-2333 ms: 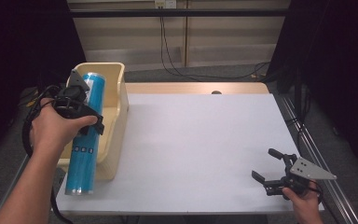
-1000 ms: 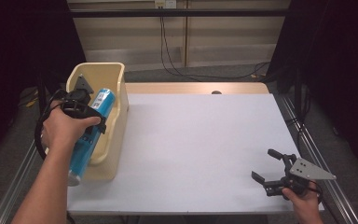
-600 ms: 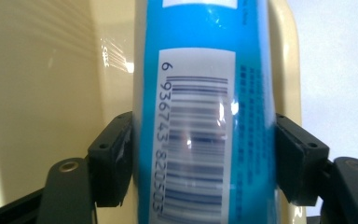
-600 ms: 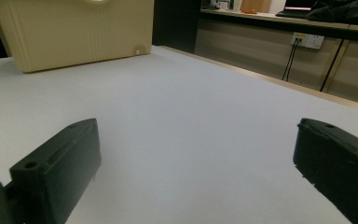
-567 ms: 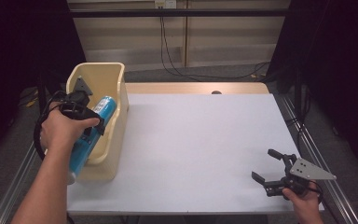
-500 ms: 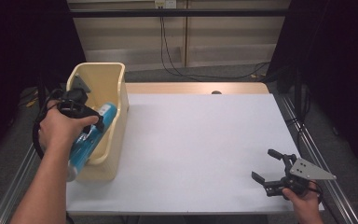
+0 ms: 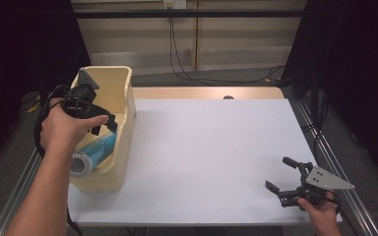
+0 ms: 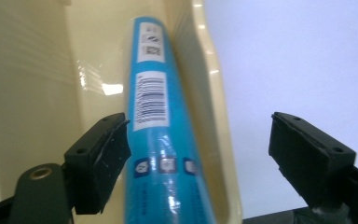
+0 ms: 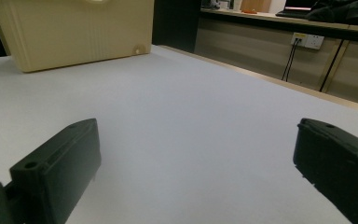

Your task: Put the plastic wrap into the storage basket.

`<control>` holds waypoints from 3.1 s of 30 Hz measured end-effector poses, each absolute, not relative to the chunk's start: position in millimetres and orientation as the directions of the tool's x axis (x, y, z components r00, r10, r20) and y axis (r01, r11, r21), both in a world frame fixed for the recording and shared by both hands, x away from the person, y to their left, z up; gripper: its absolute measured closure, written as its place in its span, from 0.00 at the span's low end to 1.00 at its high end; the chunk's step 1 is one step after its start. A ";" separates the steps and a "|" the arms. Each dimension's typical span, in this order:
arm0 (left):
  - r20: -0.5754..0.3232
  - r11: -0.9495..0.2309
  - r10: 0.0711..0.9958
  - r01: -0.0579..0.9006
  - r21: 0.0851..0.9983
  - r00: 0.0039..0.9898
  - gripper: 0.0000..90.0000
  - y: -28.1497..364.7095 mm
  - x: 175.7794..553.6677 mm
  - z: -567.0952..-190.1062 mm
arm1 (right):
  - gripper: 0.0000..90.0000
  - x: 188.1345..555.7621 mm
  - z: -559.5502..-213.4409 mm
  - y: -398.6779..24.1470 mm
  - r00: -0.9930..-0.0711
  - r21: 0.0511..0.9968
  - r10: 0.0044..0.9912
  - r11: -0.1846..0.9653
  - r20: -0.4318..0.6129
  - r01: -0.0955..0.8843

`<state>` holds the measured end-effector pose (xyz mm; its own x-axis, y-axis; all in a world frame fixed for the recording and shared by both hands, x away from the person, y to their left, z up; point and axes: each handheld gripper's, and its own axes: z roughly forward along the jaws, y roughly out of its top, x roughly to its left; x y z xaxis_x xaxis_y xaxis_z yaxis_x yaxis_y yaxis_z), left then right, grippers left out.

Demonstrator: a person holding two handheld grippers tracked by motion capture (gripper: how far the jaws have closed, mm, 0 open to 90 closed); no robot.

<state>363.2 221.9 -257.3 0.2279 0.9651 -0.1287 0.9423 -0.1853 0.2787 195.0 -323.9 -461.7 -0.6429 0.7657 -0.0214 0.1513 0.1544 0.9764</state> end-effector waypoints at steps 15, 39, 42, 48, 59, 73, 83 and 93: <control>-0.138 -0.275 0.936 0.917 0.287 0.324 0.17 189.2 351.8 -261.9 | 0.00 194.6 -460.4 -323.9 -0.642 0.977 0.766 0.154 -0.026 0.145; -0.135 -0.314 0.922 0.906 0.284 0.362 0.12 173.0 337.5 -249.1 | 0.00 194.1 -459.9 -322.7 -0.643 0.977 0.765 0.159 -0.030 0.144; -0.130 -0.319 0.921 0.903 0.287 0.367 0.11 170.5 334.8 -245.8 | 0.00 193.8 -459.1 -322.3 -0.642 0.977 0.766 0.161 -0.035 0.138; -0.142 -0.331 0.913 0.898 0.291 0.382 0.11 160.3 330.3 -243.4 | 0.00 193.9 -458.6 -321.5 -0.641 0.978 0.766 0.161 -0.038 0.135; -0.183 -0.380 0.879 0.878 0.290 0.440 0.10 124.0 332.6 -260.9 | 0.00 193.4 -458.9 -321.0 -0.645 0.977 0.763 0.162 -0.036 0.138; -0.219 -0.417 0.845 0.858 0.300 0.488 0.09 93.5 331.0 -293.6 | 0.00 193.5 -459.5 -320.1 -0.649 0.976 0.760 0.167 -0.037 0.140; -0.234 -0.435 0.823 0.839 0.327 0.517 0.09 79.4 328.4 -331.3 | 0.00 194.3 -459.8 -321.3 -0.647 0.975 0.760 0.178 -0.051 0.132; -0.239 -0.444 0.820 0.842 0.306 0.520 0.09 70.7 324.8 -370.5 | 0.00 194.1 -459.5 -320.7 -0.652 0.974 0.756 0.183 -0.053 0.133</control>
